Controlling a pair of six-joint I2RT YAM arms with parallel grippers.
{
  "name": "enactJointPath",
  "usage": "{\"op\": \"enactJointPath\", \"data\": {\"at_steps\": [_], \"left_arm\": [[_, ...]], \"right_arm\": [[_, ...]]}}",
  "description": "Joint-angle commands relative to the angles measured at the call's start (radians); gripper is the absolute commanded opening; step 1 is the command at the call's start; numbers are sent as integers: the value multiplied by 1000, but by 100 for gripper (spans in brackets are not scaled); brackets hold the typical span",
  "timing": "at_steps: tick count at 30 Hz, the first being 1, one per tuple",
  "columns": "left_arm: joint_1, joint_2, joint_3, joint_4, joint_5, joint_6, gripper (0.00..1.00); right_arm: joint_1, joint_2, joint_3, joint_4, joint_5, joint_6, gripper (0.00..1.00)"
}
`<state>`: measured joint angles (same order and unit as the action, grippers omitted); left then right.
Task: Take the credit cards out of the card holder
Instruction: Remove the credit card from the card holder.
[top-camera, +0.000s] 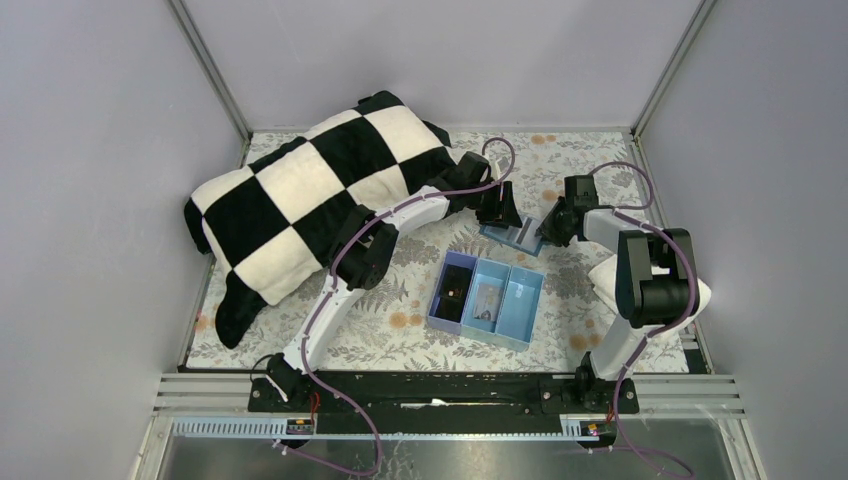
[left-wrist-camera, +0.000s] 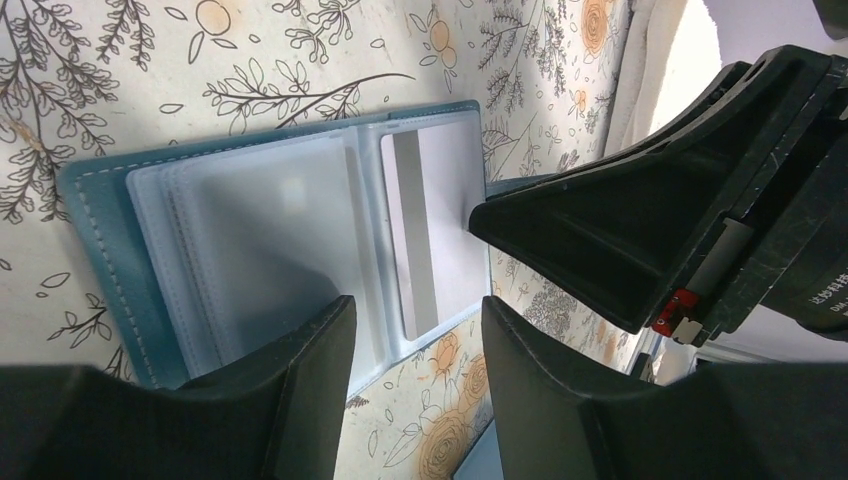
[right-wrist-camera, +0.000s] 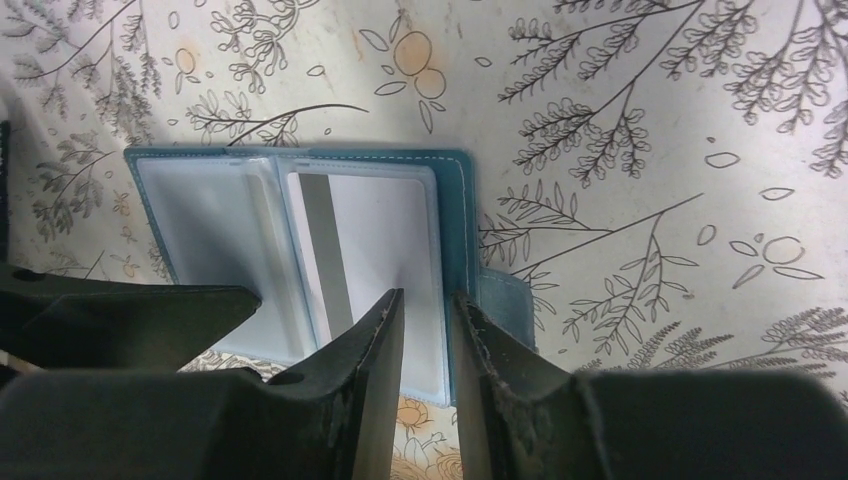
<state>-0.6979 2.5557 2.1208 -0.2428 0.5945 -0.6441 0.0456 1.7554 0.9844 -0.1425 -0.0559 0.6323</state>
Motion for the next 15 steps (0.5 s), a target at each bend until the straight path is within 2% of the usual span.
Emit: {"op": "enactJointPath", "data": {"at_steps": [1,7,15], "left_arm": [[0,6,28,9,-11,26,53],[2,-1,17,3,-19,38,53],[6,-10,6,0,-14,44,53]], "right_arm": [[-2,-49,-44,96,-61,3,30],[-2,-95,-82,216,-169,39,30],[-2,-109,-89,269,-239,62,30]]}}
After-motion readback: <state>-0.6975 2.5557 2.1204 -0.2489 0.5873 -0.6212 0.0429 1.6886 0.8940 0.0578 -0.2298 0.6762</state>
